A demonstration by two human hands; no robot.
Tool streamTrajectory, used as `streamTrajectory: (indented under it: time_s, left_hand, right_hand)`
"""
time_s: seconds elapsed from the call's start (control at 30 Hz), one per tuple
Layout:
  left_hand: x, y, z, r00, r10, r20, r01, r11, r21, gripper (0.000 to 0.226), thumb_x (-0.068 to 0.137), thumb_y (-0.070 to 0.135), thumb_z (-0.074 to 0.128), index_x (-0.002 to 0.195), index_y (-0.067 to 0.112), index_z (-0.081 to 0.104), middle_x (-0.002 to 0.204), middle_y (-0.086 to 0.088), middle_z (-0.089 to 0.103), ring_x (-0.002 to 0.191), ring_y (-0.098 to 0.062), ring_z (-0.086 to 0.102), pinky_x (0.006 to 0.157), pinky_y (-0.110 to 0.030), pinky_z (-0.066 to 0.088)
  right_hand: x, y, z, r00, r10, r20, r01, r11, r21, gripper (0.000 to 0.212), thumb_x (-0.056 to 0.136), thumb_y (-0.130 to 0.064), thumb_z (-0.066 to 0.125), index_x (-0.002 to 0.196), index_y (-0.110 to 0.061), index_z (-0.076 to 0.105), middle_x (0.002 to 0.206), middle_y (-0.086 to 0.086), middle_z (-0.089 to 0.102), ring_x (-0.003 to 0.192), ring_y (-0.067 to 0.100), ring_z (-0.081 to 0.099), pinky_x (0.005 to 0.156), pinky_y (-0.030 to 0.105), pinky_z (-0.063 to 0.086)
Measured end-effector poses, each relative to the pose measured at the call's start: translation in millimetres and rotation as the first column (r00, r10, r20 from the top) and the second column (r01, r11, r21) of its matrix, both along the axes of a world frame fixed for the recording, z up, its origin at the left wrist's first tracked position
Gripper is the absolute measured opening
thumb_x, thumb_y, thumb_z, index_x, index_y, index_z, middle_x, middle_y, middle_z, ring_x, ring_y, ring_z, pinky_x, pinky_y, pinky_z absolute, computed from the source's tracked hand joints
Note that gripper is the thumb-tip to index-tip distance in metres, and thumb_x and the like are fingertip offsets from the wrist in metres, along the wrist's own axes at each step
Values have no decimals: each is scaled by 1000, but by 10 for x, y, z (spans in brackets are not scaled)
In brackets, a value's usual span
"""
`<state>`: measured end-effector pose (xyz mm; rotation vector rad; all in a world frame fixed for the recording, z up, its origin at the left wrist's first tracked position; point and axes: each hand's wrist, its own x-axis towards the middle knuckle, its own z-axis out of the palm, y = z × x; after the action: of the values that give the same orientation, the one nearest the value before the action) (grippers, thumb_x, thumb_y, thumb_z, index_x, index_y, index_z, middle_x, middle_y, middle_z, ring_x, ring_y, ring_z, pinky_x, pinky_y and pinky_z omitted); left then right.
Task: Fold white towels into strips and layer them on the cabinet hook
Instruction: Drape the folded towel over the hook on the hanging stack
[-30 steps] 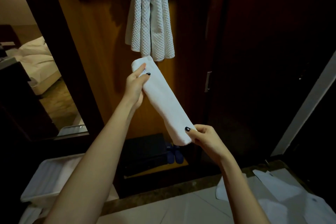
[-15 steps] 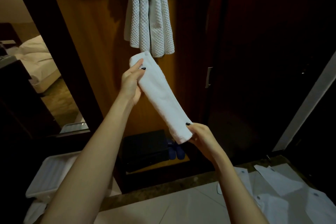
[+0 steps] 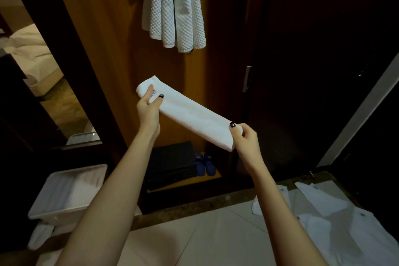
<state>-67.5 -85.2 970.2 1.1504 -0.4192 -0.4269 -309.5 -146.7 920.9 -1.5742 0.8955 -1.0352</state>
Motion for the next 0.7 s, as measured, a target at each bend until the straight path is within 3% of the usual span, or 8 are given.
streamTrajectory:
  time_s: [0.1,0.17,0.27,0.33,0.43,0.53,0.63,0.7]
  left_hand:
    - [48,2,-92,997,-48,-64,45,998,-37,48,89,-7,61,133,12,58,118,3,54,104,-12,59,71,-14,54]
    - [117,9,-126,987,-129,-95,124,991,-54,44,87,-10,61,122,17,66,125,-1,52,109,-16,58,73,-17,55]
    - [244,19,-125,972,-205,-115,201,979,-42,40,86,-12,60,108,20,71,134,-4,48,112,-19,57,74,-20,57]
    - [336,9,-81,975,-196,-107,195,981,-16,36,86,-10,62,102,20,72,138,-5,45,113,-20,56,73,-20,57]
    - [476,-28,95,980,-195,-47,197,980,36,31,87,-4,62,96,24,74,137,-2,48,109,-16,56,62,-14,54]
    - [654,-97,389,969,-244,36,240,967,86,25,89,1,61,90,23,73,128,-3,58,106,-14,56,60,-15,51]
    - [819,-201,766,968,-231,97,227,973,51,24,89,0,60,94,20,72,112,2,64,104,-14,56,69,-23,49]
    - [912,-288,1061,970,-204,131,206,979,-1,26,89,-1,61,105,17,71,114,2,62,101,-12,58,67,-22,51]
  right_hand:
    - [15,-104,40,997,-82,10,82,995,-51,10,98,-15,52,101,-21,61,94,-11,59,82,-6,54,70,17,42]
    - [-19,-185,117,997,-11,77,10,1000,12,23,98,-8,49,106,-22,65,103,-7,63,85,-6,58,67,13,46]
    - [-61,-308,282,974,192,119,-208,969,135,40,96,-1,40,88,-19,75,112,6,63,94,17,62,60,22,52]
    - [-36,-411,416,960,265,92,-277,948,157,40,96,-2,39,90,-18,76,118,8,60,101,22,61,62,25,54]
    - [60,-579,673,943,330,33,-331,939,94,29,96,-2,48,104,-14,73,118,6,61,97,16,62,69,26,56]
    - [205,-789,1006,959,279,-45,-281,959,-39,25,93,-2,55,107,-14,72,114,4,65,95,13,64,73,27,56]
    - [408,-1037,1419,980,200,-7,-200,973,-117,28,90,2,56,111,-7,71,111,11,66,86,9,66,66,20,55]
    - [560,-1180,1723,981,185,55,-176,974,-141,28,89,4,56,111,-7,71,110,11,67,84,10,66,65,22,56]
